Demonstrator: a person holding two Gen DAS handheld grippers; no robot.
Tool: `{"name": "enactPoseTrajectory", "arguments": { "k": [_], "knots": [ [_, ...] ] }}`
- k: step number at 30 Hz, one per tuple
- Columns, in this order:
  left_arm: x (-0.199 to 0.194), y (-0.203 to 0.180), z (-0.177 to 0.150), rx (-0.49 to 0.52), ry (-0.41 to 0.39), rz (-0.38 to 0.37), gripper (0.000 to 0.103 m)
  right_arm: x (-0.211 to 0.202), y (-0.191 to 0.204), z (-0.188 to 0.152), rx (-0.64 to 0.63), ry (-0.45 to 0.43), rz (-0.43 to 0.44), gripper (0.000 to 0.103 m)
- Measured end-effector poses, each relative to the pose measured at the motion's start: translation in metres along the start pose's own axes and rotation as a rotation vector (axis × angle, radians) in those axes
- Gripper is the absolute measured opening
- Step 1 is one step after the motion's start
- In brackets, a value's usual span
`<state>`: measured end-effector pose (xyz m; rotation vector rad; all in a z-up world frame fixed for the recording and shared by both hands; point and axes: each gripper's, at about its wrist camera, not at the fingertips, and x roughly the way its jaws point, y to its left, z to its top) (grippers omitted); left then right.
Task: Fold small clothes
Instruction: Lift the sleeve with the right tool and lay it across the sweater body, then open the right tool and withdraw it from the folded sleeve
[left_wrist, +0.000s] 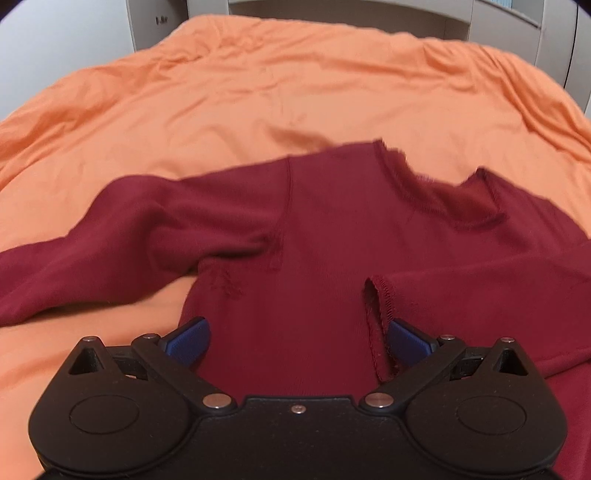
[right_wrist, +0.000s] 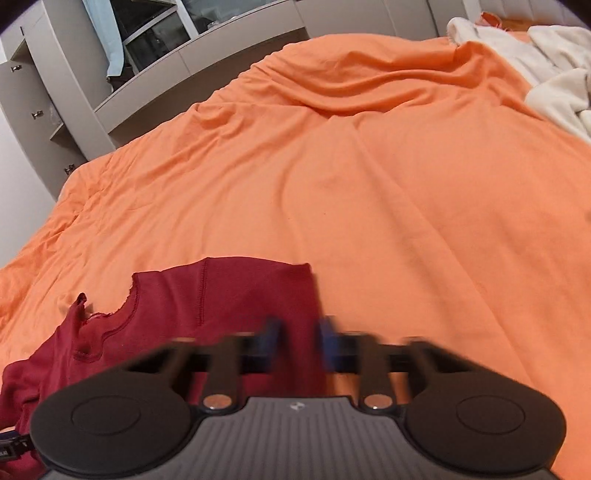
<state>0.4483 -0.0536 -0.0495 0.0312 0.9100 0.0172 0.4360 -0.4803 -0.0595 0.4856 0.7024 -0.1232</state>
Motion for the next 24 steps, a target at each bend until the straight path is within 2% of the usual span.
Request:
{"name": "enactPoseTrajectory", "arguments": {
  "k": [2, 4, 8, 11, 13, 14, 15, 20, 24],
  "knots": [
    [0.001, -0.002, -0.001, 0.010, 0.005, 0.007, 0.103, -0.003, 0.002, 0.001, -0.027, -0.032, -0.009, 0.009],
    [0.001, -0.003, -0.001, 0.021, 0.001, 0.012, 0.103, -0.011, 0.002, 0.000, -0.036, -0.082, -0.028, 0.008],
    [0.001, -0.007, -0.002, 0.041, -0.001, 0.020, 0.103, -0.006, 0.000, -0.004, -0.043, -0.046, -0.038, 0.009],
    [0.005, -0.011, -0.003, 0.064, 0.005, 0.035, 0.103, -0.016, 0.001, -0.009, -0.069, -0.040, -0.052, 0.021],
    [0.005, -0.013, -0.003, 0.072, 0.006, 0.040, 0.103, -0.034, 0.003, -0.013, -0.117, -0.055, -0.061, 0.038],
    [0.005, -0.013, -0.003, 0.074, 0.005, 0.042, 0.103, -0.044, 0.004, -0.017, -0.142, -0.058, -0.068, 0.050],
    [0.005, -0.013, -0.003, 0.074, 0.005, 0.042, 0.103, -0.054, 0.005, -0.022, -0.170, -0.059, -0.076, 0.054],
    [0.005, -0.013, -0.003, 0.074, 0.005, 0.042, 0.103, -0.097, 0.014, -0.059, -0.329, -0.051, -0.107, 0.063],
    [0.005, -0.013, -0.004, 0.074, 0.004, 0.044, 0.103, -0.097, 0.029, -0.084, -0.451, -0.051, -0.152, 0.062]
  ]
}}
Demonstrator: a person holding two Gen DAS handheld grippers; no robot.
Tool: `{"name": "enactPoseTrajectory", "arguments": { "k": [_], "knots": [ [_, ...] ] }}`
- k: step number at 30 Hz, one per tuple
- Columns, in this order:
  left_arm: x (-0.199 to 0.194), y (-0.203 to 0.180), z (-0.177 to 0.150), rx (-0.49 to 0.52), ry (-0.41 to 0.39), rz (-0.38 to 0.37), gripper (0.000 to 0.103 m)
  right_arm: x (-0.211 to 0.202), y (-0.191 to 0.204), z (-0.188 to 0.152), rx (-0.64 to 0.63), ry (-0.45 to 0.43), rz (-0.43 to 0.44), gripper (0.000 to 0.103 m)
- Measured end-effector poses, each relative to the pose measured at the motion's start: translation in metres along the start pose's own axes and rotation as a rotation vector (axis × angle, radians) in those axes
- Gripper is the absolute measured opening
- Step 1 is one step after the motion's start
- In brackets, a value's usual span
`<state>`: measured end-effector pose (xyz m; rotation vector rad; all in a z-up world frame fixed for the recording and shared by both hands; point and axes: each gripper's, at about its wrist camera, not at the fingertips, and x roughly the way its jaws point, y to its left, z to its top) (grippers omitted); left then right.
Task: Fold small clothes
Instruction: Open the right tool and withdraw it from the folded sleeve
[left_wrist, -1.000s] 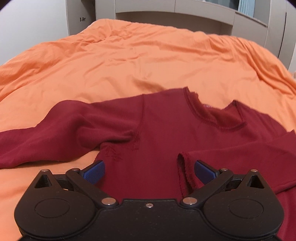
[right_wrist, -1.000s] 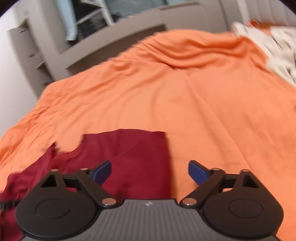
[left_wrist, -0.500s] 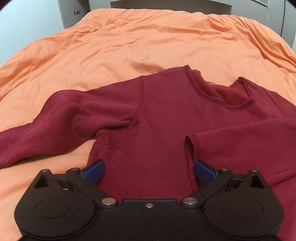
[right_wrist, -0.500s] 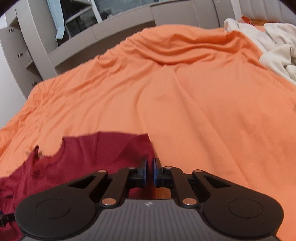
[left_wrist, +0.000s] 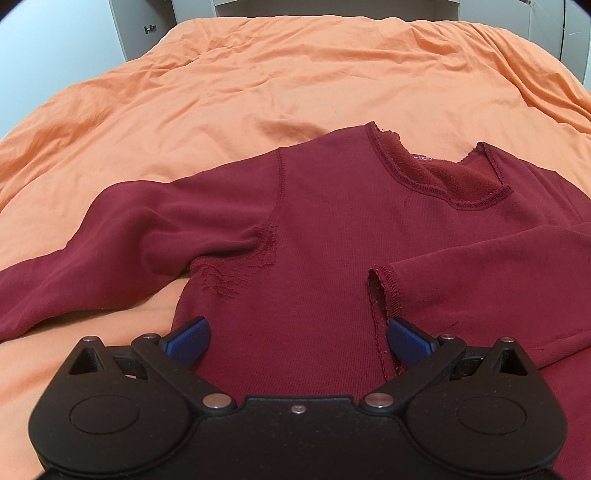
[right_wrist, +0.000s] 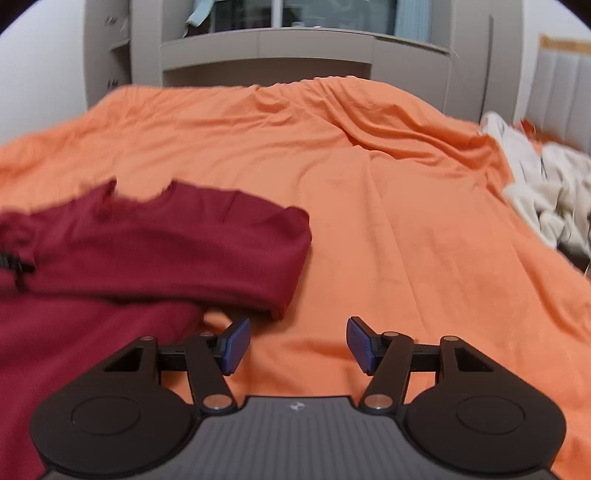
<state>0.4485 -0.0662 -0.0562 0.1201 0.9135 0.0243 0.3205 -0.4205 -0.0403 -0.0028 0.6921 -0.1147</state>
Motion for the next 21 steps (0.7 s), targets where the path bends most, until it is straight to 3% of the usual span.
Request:
{"name": "enactPoseTrajectory", "arguments": {
  "k": [5, 7, 9, 10, 12, 19, 21],
  "knots": [
    [0.001, -0.001, 0.000, 0.000, -0.001, 0.002, 0.103, 0.023, 0.013, 0.002, -0.009, -0.012, -0.015, 0.048],
    [0.001, 0.000, 0.000, -0.005, -0.001, -0.001, 0.103, 0.028, 0.016, 0.003, -0.003, -0.036, -0.016, 0.037],
    [0.002, 0.000, -0.001, -0.007, 0.000, -0.002, 0.103, 0.028, 0.017, 0.003, -0.011, -0.047, -0.007, 0.009],
    [0.002, 0.000, -0.001, -0.007, 0.000, -0.002, 0.103, 0.028, 0.018, 0.002, -0.018, -0.045, -0.031, 0.007],
    [0.002, 0.000, -0.001, -0.007, 0.000, -0.002, 0.103, 0.029, 0.013, 0.000, -0.008, -0.028, -0.063, 0.006],
    [0.001, 0.000, -0.001, -0.008, -0.001, -0.002, 0.103, 0.020, 0.008, -0.002, 0.030, -0.022, -0.018, 0.008],
    [0.001, 0.002, 0.000, -0.012, -0.001, -0.003, 0.103, 0.013, 0.007, -0.003, 0.047, -0.019, -0.007, 0.023]
  ]
}}
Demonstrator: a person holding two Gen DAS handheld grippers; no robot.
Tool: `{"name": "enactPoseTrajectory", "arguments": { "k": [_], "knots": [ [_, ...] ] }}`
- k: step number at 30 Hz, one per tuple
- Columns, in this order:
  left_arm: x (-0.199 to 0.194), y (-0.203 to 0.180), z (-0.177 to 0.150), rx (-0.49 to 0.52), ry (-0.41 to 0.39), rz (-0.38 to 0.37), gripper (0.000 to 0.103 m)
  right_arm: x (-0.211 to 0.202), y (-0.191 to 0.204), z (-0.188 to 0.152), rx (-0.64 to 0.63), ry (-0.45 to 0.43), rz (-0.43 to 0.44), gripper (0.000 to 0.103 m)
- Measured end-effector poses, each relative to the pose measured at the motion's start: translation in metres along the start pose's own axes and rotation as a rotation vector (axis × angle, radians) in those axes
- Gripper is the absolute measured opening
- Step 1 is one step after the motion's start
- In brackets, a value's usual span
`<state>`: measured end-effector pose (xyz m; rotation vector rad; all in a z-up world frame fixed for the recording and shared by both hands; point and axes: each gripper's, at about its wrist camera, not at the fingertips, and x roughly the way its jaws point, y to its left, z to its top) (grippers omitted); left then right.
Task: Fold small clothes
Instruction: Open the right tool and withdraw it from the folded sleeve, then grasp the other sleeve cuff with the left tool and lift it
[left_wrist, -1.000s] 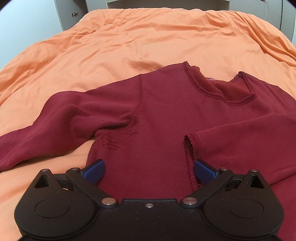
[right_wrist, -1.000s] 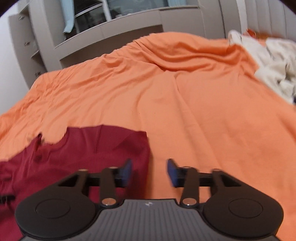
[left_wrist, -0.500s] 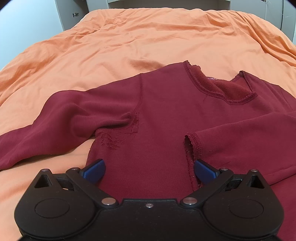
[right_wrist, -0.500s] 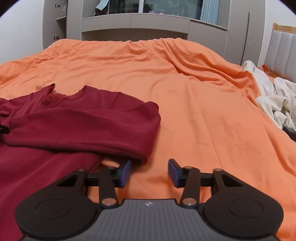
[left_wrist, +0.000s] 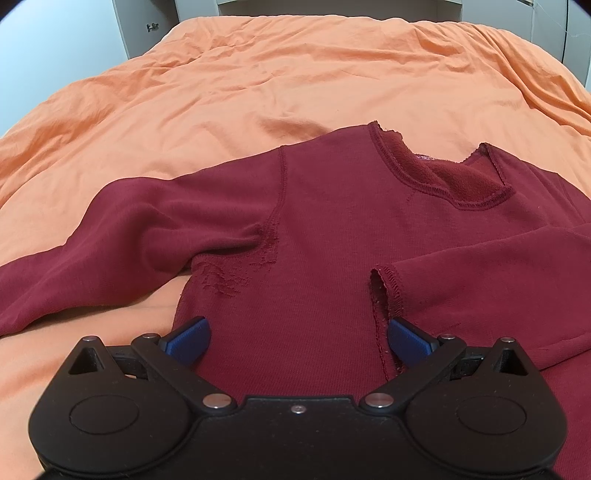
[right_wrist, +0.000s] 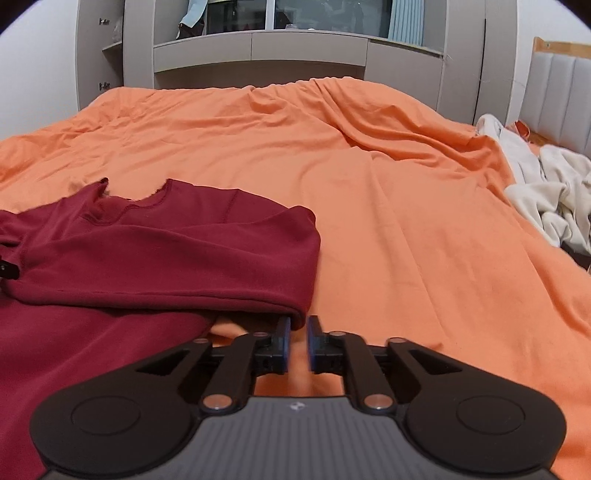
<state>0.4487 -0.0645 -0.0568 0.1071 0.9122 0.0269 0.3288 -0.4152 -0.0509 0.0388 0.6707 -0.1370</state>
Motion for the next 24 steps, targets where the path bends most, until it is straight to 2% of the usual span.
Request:
{"name": "enactPoseTrajectory", "arguments": {
  "k": [1, 2, 3, 4, 9, 11, 14, 16, 19, 22, 24],
  "knots": [
    [-0.002, 0.001, 0.000, -0.003, -0.003, -0.001, 0.103, -0.005, 0.000, 0.000, 0.008, -0.003, 0.010, 0.030],
    [-0.005, 0.002, 0.001, -0.007, -0.007, -0.008, 0.103, -0.011, 0.000, 0.000, 0.016, -0.009, 0.021, 0.046],
    [-0.009, 0.004, 0.001, -0.014, -0.008, -0.018, 0.103, -0.018, 0.000, -0.001, 0.024, -0.021, 0.033, 0.056],
    [-0.015, 0.008, 0.001, -0.028, -0.012, -0.032, 0.103, -0.026, 0.000, 0.000, 0.030, -0.034, 0.047, 0.059],
    [-0.051, 0.047, -0.004, -0.149, -0.076, -0.076, 0.103, -0.059, 0.002, 0.001, 0.064, -0.087, 0.145, 0.097],
    [-0.064, 0.072, -0.009, -0.214, -0.091, -0.061, 0.103, -0.069, 0.005, -0.001, 0.074, -0.106, 0.186, 0.102],
    [-0.082, 0.121, -0.019, -0.332, -0.104, -0.041, 0.103, -0.078, 0.012, -0.004, 0.086, -0.119, 0.218, 0.103],
    [-0.091, 0.153, -0.027, -0.398, -0.122, -0.024, 0.102, -0.079, 0.018, -0.007, 0.081, -0.114, 0.221, 0.103],
    [-0.105, 0.207, -0.045, -0.539, -0.163, -0.038, 0.102, -0.077, 0.028, -0.012, 0.060, -0.094, 0.209, 0.103],
    [-0.108, 0.256, -0.065, -0.722, -0.150, -0.018, 0.102, -0.077, 0.031, -0.017, 0.066, -0.087, 0.217, 0.103],
    [-0.107, 0.279, -0.074, -0.798, -0.158, -0.011, 0.102, -0.079, 0.033, -0.019, 0.073, -0.085, 0.216, 0.103]
  ]
}}
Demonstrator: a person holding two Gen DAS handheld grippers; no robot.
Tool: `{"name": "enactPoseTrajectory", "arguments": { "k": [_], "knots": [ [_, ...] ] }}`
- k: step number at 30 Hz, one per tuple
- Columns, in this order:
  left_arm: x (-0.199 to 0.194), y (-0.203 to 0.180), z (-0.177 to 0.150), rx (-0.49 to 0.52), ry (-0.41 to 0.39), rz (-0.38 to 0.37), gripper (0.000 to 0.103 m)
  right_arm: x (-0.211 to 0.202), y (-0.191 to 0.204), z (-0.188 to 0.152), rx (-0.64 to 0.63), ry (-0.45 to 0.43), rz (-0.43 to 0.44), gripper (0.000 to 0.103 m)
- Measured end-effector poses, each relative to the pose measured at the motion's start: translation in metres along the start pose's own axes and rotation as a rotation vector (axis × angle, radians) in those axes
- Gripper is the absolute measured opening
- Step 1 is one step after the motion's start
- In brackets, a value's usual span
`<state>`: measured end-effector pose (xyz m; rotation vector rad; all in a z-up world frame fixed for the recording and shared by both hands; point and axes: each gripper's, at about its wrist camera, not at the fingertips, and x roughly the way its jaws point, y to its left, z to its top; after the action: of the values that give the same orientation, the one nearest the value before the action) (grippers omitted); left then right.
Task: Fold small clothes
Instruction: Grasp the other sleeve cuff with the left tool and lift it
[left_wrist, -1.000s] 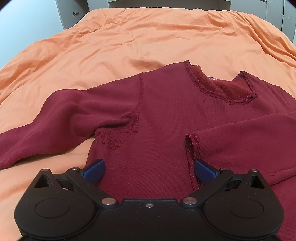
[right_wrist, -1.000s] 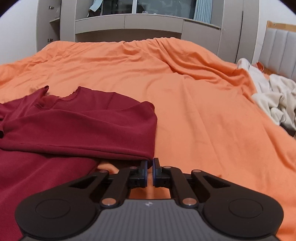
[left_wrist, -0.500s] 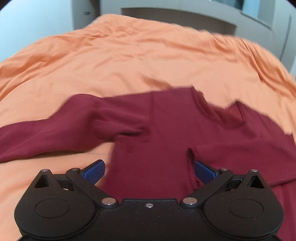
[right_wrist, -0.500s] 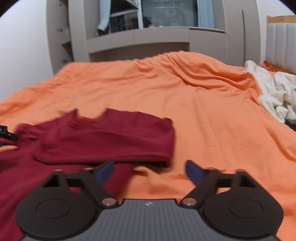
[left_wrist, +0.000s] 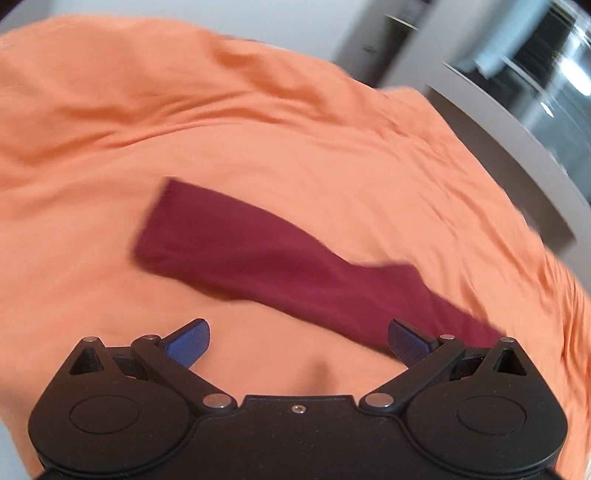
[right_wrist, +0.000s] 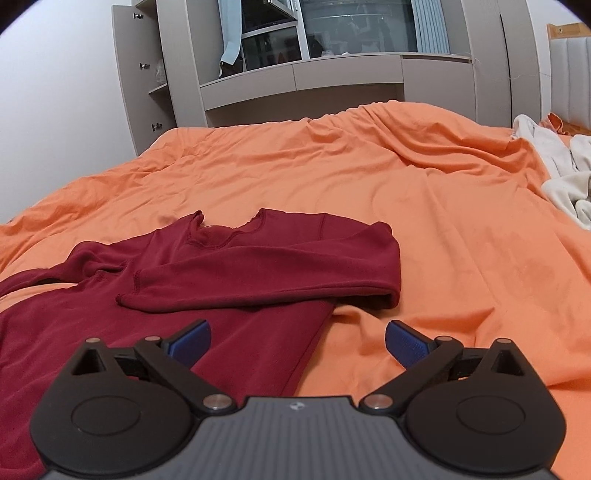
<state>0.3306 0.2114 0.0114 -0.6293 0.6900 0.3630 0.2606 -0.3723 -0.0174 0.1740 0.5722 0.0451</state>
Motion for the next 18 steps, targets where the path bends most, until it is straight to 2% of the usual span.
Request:
{"name": "enactPoseTrajectory", "arguments": {
  "k": [4, 7, 9, 10, 11, 12, 16, 17, 18],
  "knots": [
    [0.013, 0.027, 0.013, -0.114, -0.025, 0.010, 0.100, -0.004, 0.001, -0.002, 0.005, -0.003, -0.005, 0.103],
    [0.025, 0.044, 0.016, -0.216, -0.037, 0.019, 0.088, -0.005, 0.002, -0.003, 0.009, 0.000, -0.018, 0.103],
    [0.029, 0.046, 0.014, -0.226, -0.075, 0.071, 0.069, -0.006, 0.001, -0.005, 0.012, 0.003, -0.028, 0.103],
    [0.032, 0.045, 0.014, -0.210, -0.087, 0.103, 0.064, -0.006, 0.000, -0.006, 0.015, 0.006, -0.031, 0.103],
    [0.034, 0.043, 0.014, -0.193, -0.095, 0.126, 0.052, -0.006, 0.000, -0.007, 0.018, 0.008, -0.032, 0.103],
    [0.034, 0.042, 0.013, -0.183, -0.106, 0.134, 0.043, -0.006, -0.001, -0.008, 0.021, 0.009, -0.033, 0.103],
    [0.035, 0.043, 0.016, -0.190, -0.152, 0.120, 0.026, -0.007, 0.000, -0.009, 0.023, 0.009, -0.037, 0.103],
    [0.035, 0.043, 0.019, -0.191, -0.166, 0.118, 0.015, -0.007, 0.000, -0.010, 0.020, 0.007, -0.036, 0.103],
    [0.034, 0.041, 0.021, -0.188, -0.181, 0.113, 0.010, -0.007, 0.001, -0.009, 0.018, 0.005, -0.035, 0.103]
  ]
}}
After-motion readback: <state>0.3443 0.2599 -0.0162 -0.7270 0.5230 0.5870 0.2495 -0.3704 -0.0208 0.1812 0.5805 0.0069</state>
